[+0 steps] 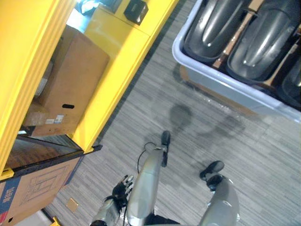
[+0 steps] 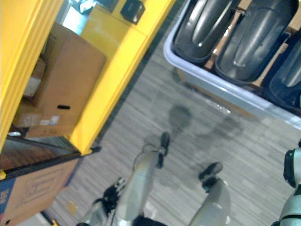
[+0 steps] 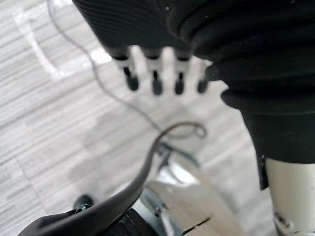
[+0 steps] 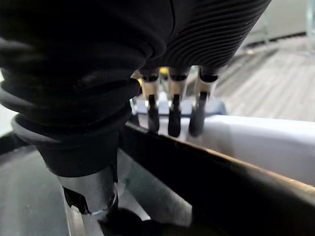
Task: Walk over and take plastic housings, then place them on the shelf
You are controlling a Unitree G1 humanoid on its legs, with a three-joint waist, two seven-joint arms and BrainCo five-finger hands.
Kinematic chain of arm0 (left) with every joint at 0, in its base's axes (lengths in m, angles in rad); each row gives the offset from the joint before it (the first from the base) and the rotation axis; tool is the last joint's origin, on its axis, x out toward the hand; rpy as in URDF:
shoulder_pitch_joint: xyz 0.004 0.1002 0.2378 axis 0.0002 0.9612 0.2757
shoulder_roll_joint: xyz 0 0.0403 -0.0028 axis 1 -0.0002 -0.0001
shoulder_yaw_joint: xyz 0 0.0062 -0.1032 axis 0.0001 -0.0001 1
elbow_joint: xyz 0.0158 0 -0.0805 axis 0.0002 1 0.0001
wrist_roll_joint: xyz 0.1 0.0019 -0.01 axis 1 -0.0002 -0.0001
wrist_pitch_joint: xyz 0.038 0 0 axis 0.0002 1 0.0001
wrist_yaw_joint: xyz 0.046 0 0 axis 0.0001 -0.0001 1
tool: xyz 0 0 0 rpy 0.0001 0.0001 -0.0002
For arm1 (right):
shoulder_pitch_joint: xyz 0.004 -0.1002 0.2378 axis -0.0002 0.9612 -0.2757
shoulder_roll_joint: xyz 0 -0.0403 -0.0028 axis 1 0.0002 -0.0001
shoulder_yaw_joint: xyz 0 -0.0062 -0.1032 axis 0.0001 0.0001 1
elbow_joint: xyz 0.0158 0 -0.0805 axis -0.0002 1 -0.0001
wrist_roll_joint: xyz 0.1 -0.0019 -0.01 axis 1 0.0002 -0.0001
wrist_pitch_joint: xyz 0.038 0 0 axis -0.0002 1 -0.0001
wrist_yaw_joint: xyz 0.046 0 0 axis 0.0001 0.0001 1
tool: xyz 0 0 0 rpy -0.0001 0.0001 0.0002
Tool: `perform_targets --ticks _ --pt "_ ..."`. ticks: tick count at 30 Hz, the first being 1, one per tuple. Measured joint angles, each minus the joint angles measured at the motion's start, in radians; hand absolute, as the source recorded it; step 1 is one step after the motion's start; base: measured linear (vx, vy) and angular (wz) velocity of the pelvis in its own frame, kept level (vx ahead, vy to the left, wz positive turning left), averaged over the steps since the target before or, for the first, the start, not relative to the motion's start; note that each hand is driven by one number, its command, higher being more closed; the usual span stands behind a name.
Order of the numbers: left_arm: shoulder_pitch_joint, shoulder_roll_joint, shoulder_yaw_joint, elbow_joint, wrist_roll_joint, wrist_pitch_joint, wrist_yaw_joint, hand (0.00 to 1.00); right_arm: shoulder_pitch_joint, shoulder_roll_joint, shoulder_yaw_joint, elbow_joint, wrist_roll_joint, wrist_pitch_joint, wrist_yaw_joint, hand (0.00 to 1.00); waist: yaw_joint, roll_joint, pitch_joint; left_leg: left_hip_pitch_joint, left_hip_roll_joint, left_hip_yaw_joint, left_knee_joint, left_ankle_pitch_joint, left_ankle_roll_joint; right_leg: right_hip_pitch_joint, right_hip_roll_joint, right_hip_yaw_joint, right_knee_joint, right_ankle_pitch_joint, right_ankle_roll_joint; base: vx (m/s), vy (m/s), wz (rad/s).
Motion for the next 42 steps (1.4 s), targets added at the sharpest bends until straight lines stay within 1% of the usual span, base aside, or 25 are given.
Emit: perform_targets --ticks 2,5,11,15,17,18,19,21,22,24,26,29,33,36,37,39,41,42 --pt "-0.002 0.0 -0.016 0.0 0.0 -0.005 0.0 0.0 0.007 0.002 0.0 0.006 -0.008 0.025 0.005 1.0 0.001 0.003 -0.002 0.0 0.0 0.0 0.0 0.0 0.0 0.0 0.0 0.0 0.001 -0.001 0.0 0.04 0.007 0.0" --pt "-0.003 0.0 -0.017 -0.001 0.0 -0.011 0.0 0.0 0.035 0.004 0.001 0.017 -0.046 0.041 0.003 1.0 0.008 0.009 -0.006 0.0 0.0 0.0 0.0 0.0 0.0 0.0 -0.001 0.0 0.004 -0.004 0.001 0.04 0.004 0.01" --pt "-0.002 0.0 -0.017 -0.005 0.003 -0.011 0.008 0.0 0.038 0.01 0.0 0.036 -0.077 0.047 -0.008 1.0 0.008 0.009 -0.007 0.003 0.002 -0.001 0.009 0.0 0.0 0.001 -0.004 -0.001 0.019 -0.016 -0.004 0.04 -0.005 0.01" --pt "0.0 0.0 -0.01 -0.016 0.002 -0.011 0.04 0.0 0.04 0.034 -0.001 0.05 -0.099 0.013 -0.03 1.0 -0.002 0.009 -0.006 0.032 0.004 0.001 0.009 -0.001 -0.001 0.027 -0.003 0.001 0.02 -0.017 -0.006 0.01 -0.001 0.0" --pt "0.0 0.0 0.004 -0.032 0.001 -0.01 0.055 0.0 0.046 0.057 -0.001 0.044 -0.12 -0.039 -0.045 1.0 -0.016 0.008 -0.006 0.048 0.007 0.006 0.01 -0.002 -0.001 0.039 -0.001 0.01 0.022 -0.017 -0.007 -0.01 0.003 -0.07" --pt "0.0 0.0 0.008 -0.034 0.0 -0.01 0.057 0.0 0.047 0.059 -0.001 0.042 -0.122 -0.044 -0.045 1.0 -0.017 0.008 -0.006 0.05 0.008 0.008 0.01 -0.002 -0.001 0.04 -0.001 0.013 0.022 -0.017 -0.007 -0.02 0.004 -0.14" --pt "0.0 -0.003 0.023 -0.042 -0.001 -0.011 0.058 0.0 0.052 0.067 0.0 0.031 -0.148 -0.059 -0.046 1.0 -0.021 0.007 -0.005 0.06 0.011 0.015 0.01 -0.002 -0.001 0.043 0.001 0.023 0.023 -0.017 -0.006 -0.02 -0.003 -0.14" --pt "0.0 -0.003 0.041 -0.05 -0.003 -0.011 0.058 0.0 0.058 0.075 0.007 -0.014 -0.179 -0.06 -0.054 1.0 -0.036 0.005 -0.003 0.073 0.016 0.021 0.009 -0.003 -0.001 0.051 0.004 0.027 0.022 -0.017 -0.006 -0.02 -0.01 -0.13" --pt "0.0 -0.003 0.059 -0.052 -0.004 -0.011 0.058 0.0 0.058 0.075 0.01 -0.057 -0.198 -0.062 -0.062 1.0 -0.048 0.0 0.0 0.082 0.018 0.025 0.007 -0.002 -0.001 0.054 0.006 0.032 0.023 -0.017 -0.006 -0.02 -0.015 -0.16" --pt "0.0 -0.001 0.081 -0.061 -0.026 -0.013 0.059 0.0 0.059 0.075 0.023 -0.102 -0.227 -0.062 -0.067 1.0 -0.058 -0.009 0.006 0.097 0.024 0.033 0.004 -0.002 -0.001 0.059 0.012 0.047 0.021 -0.016 -0.006 -0.01 -0.018 -0.15" --pt "0.002 0.003 0.109 -0.079 -0.032 -0.019 0.061 0.0 0.059 0.089 0.03 -0.149 -0.229 -0.073 -0.088 1.0 -0.072 -0.033 0.022 0.133 0.031 0.041 -0.016 0.002 -0.007 0.084 0.018 0.051 0.013 -0.016 -0.006 -0.01 -0.035 -0.1" --pt "0.004 0.004 0.112 -0.111 -0.033 -0.037 0.066 0.0 0.058 0.089 0.03 -0.199 -0.27 -0.083 -0.117 1.0 -0.08 -0.06 0.038 0.181 0.035 0.051 -0.049 0.009 -0.016 0.117 0.025 0.051 -0.004 -0.016 -0.007 0.0 -0.05 -0.08" --pt "0.017 0.005 0.146 -0.155 -0.039 -0.038 0.066 0.0 0.057 0.091 0.03 -0.251 -0.296 -0.091 -0.123 1.0 -0.099 -0.087 0.043 0.205 0.04 0.052 -0.068 0.015 -0.021 0.144 0.036 0.048 -0.024 -0.014 -0.005 0.04 -0.033 0.0" --pt "0.03 0.011 0.152 -0.201 -0.035 -0.045 0.082 0.0 0.057 0.109 0.028 -0.268 -0.306 -0.093 -0.123 1.0 -0.107 -0.111 0.051 0.274 0.042 0.06 -0.102 0.016 -0.022 0.208 0.046 0.044 -0.053 -0.009 -0.002 0.07 -0.025 -0.04" --pt "0.033 0.011 0.153 -0.207 -0.035 -0.048 0.083 0.0 0.058 0.112 0.028 -0.272 -0.306 -0.093 -0.123 1.0 -0.108 -0.112 0.051 0.281 0.042 0.06 -0.104 0.016 -0.022 0.215 0.048 0.044 -0.057 -0.008 -0.002 0.06 -0.019 -0.06" --pt "0.063 0.032 0.156 -0.266 -0.032 -0.086 0.086 0.0 0.07 0.14 0.008 -0.34 -0.315 -0.109 -0.126 1.0 -0.127 -0.145 0.05 0.332 0.042 0.069 -0.143 0.022 -0.031 0.255 0.055 0.045 -0.089 -0.006 0.0 0.04 -0.01 -0.07" --pt "0.068 0.049 0.159 -0.299 -0.031 -0.104 0.087 0.0 0.093 0.146 -0.011 -0.386 -0.333 -0.127 -0.133 1.0 -0.129 -0.163 0.048 0.352 0.043 0.075 -0.16 0.025 -0.035 0.266 0.057 0.048 -0.099 -0.006 0.0 0.02 -0.007 -0.08" --pt "0.076 0.056 0.179 -0.354 -0.024 -0.121 0.095 0.0 0.126 0.148 -0.04 -0.439 -0.356 -0.146 -0.14 1.0 -0.133 -0.177 0.048 0.377 0.042 0.079 -0.18 0.03 -0.038 0.285 0.06 0.048 -0.11 -0.004 0.002 0.04 -0.013 -0.06"
